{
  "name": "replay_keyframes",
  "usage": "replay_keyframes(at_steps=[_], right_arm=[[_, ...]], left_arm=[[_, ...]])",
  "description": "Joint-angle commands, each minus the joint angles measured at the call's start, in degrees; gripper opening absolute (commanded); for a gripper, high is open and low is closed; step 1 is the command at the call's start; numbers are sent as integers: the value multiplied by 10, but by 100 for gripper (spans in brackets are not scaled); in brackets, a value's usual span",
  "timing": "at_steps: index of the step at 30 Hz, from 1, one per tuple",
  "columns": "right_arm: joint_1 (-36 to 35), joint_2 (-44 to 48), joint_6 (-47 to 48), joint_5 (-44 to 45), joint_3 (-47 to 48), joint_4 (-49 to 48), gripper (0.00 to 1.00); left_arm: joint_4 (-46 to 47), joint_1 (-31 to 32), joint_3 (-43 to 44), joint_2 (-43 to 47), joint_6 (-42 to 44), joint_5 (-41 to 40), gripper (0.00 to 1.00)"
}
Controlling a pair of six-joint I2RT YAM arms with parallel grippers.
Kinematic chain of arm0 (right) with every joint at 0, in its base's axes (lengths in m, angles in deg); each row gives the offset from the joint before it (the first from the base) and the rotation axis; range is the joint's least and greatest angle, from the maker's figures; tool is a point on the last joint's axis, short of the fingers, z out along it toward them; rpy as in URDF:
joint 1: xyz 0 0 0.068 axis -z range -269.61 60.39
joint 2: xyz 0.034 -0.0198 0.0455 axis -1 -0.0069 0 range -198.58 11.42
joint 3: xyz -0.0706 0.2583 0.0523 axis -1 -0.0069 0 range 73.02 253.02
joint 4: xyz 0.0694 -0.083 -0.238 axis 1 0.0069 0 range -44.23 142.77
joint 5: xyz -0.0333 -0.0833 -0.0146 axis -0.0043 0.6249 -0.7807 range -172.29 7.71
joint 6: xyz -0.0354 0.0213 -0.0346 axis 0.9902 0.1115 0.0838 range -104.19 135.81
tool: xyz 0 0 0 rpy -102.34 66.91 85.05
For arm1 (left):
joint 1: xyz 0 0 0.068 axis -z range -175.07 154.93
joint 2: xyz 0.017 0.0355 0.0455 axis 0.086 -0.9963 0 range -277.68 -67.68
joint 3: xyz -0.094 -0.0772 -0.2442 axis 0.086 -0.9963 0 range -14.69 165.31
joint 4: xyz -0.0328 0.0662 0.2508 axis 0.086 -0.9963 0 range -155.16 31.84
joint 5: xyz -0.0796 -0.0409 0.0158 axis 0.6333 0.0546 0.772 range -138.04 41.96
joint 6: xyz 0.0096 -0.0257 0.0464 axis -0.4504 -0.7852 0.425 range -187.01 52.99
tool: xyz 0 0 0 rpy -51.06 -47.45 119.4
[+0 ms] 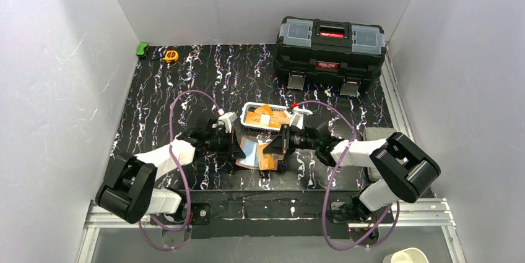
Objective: Put the credit cards into the card holder
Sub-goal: Insert the credit card into the card holder.
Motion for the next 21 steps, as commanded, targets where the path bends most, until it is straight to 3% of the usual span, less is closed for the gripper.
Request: replay_keyframes(at_steps=[1, 13, 18, 21], right_arm=[[-21, -7, 37, 15, 22, 67, 1], [-28, -90, 38, 7, 95, 137, 1], [-28, -84, 48, 13, 88, 165, 1], [-28, -79, 53, 16, 83, 171, 1]], left_arm=[[-60, 23, -2, 0, -2, -89, 0], [-46, 38, -16, 15, -28, -71, 5], [-20, 38, -24, 15, -55, -49, 19], [14, 38, -24, -1, -83, -40, 33]])
